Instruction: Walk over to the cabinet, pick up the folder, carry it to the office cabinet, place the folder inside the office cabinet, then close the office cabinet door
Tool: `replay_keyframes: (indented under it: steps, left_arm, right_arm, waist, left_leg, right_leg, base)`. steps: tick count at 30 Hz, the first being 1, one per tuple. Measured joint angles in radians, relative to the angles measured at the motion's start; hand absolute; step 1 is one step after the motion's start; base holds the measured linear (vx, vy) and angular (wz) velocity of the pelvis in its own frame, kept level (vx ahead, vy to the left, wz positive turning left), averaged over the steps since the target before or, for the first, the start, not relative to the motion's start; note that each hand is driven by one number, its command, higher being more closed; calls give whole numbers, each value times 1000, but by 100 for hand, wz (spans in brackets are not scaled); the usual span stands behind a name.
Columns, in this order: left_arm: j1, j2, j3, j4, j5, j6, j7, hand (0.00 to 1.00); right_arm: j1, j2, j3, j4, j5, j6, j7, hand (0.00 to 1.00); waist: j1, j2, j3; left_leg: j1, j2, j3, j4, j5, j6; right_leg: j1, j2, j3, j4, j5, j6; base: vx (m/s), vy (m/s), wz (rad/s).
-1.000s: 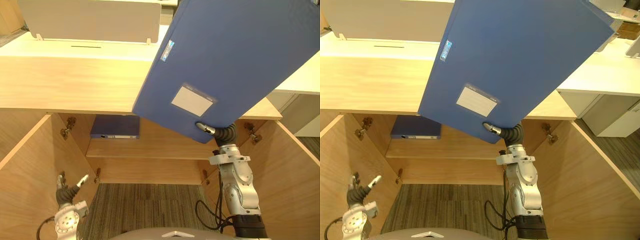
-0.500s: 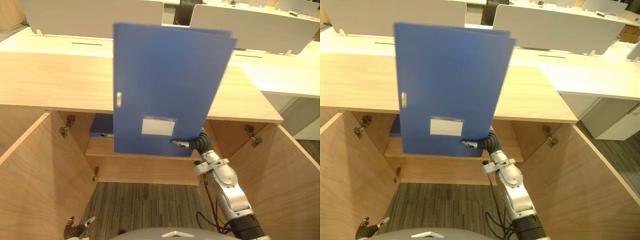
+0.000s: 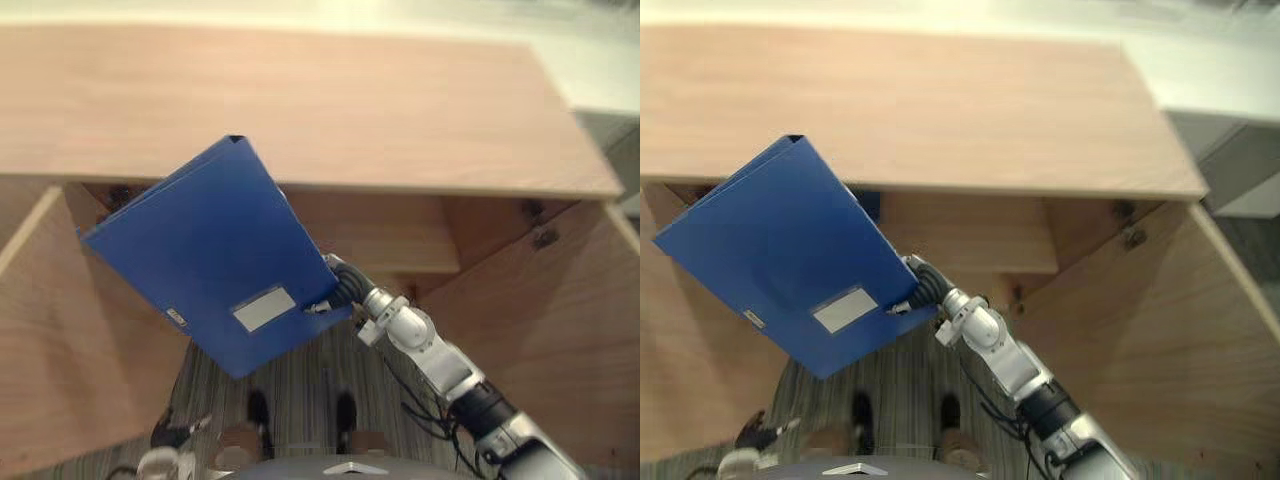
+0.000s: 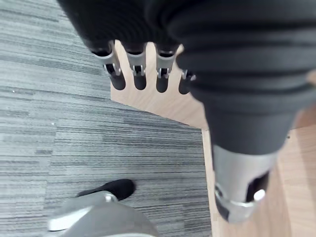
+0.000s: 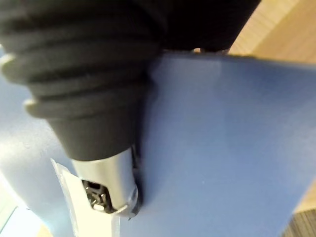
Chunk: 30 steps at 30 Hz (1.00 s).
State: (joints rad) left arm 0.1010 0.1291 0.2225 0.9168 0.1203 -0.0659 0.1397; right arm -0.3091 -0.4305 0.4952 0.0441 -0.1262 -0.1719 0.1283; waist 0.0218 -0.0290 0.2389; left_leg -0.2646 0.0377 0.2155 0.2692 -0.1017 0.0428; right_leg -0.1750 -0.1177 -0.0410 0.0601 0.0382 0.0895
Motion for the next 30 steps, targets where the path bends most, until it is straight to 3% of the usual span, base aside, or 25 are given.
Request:
replay_keyframes:
  steps: [1,4,9,14,18,23,30]
  left_arm:
    - [-27,4,-2,-4,-1,-3,4,0]
    - [-73,33,-30,-32,-7,-9,9,0]
    - [-127,42,-58,-89,-24,-23,10,0]
    - [-172,24,-98,-169,-41,-25,10,0]
    - [-235,1,-111,-235,-66,-28,8,0]
    - [-271,-50,-119,-311,-99,-44,7,0]
    - [-300,-50,-124,-321,-119,-55,6,0]
  right_arm:
    - [-41,-15,9,22,-20,0,-9,100]
    - [-76,-39,8,51,-50,1,-34,100]
    - [-78,-50,-26,53,-60,2,-57,100]
    - [-73,-41,-78,39,-13,3,-87,100]
    - [-71,4,-179,-31,128,7,-95,100]
    - [-149,52,-346,-23,346,6,-174,100]
    - [-296,60,-496,102,644,0,-203,100]
  waist:
    - [2,22,31]
    - [2,29,113]
    - [2,37,189]
    - [11,42,215]
    - [23,44,224]
    - [34,48,242]
    - [45,48,242]
  left_leg:
    - [-77,21,-7,73,-22,4]
    - [-173,39,-21,134,-27,3]
    - [-316,49,-23,203,-30,-2]
    - [-440,64,-20,252,-28,-9]
    - [-547,87,-16,290,-25,-14]
    - [-615,100,-20,312,-21,-17]
    - [-631,101,-29,302,-10,-16]
  right_leg:
    - [-58,14,1,30,0,0]
    - [-151,22,-3,95,-6,-1]
    - [-327,16,2,238,-38,0]
    - [-478,13,3,339,-68,-12]
    - [-596,18,2,396,-78,-21]
    - [-679,20,-7,454,-92,-27]
    - [-699,16,-27,467,-103,-38]
  base:
    - [-154,7,-8]
    - [-173,15,1]
    - [-165,0,-1]
    - [-114,-43,-1]
    - [-72,-59,-8]
    - [-4,-61,0]
    - [34,-34,4]
